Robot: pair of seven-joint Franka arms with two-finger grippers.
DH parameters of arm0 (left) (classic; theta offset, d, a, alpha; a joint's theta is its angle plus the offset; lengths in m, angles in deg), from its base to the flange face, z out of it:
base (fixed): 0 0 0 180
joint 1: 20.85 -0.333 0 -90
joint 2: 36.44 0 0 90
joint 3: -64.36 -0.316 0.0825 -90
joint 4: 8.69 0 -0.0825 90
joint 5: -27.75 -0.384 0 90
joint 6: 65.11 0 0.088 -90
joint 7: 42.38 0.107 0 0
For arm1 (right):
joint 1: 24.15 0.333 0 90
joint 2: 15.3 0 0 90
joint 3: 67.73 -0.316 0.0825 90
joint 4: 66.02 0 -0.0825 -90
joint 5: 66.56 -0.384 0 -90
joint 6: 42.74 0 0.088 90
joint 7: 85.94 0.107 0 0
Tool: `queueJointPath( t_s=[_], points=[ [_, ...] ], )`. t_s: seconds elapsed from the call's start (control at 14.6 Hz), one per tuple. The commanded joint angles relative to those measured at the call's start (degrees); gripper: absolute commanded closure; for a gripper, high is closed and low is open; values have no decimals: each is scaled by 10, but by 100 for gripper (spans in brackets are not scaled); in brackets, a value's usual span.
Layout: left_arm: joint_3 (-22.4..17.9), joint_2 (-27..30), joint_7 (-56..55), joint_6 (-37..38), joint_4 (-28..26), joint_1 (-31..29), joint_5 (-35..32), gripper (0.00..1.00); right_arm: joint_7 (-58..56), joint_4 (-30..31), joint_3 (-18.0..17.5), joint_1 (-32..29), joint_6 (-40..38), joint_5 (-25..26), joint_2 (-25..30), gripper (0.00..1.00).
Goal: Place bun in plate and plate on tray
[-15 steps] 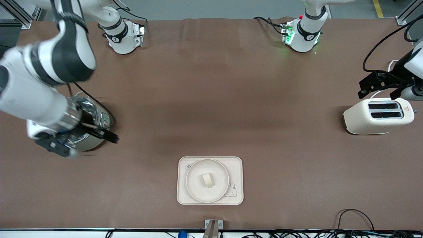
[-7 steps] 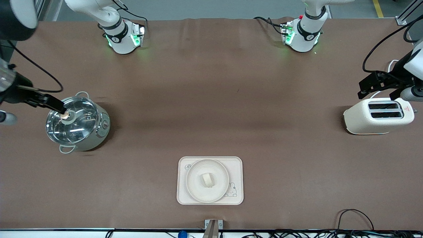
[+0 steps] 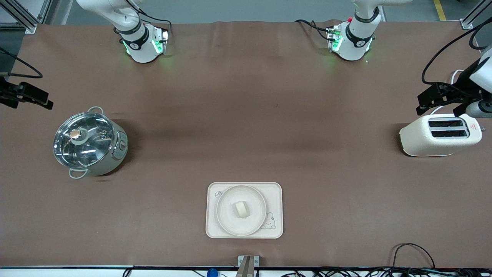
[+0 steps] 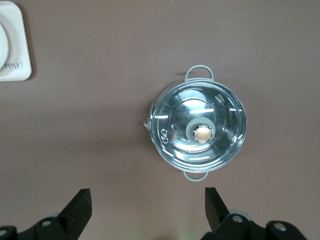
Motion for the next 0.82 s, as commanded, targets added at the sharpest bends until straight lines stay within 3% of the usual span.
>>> queueJointPath(
  t_s=[0.0,0.75],
  points=[
    [1,1,11,-3,4,-3,4,0,-29,45,-63,-68,3,3,31,0],
    [1,0,1,-3,4,-2,3,0,-30,67,-66,-68,8,0,51,0]
  ],
)
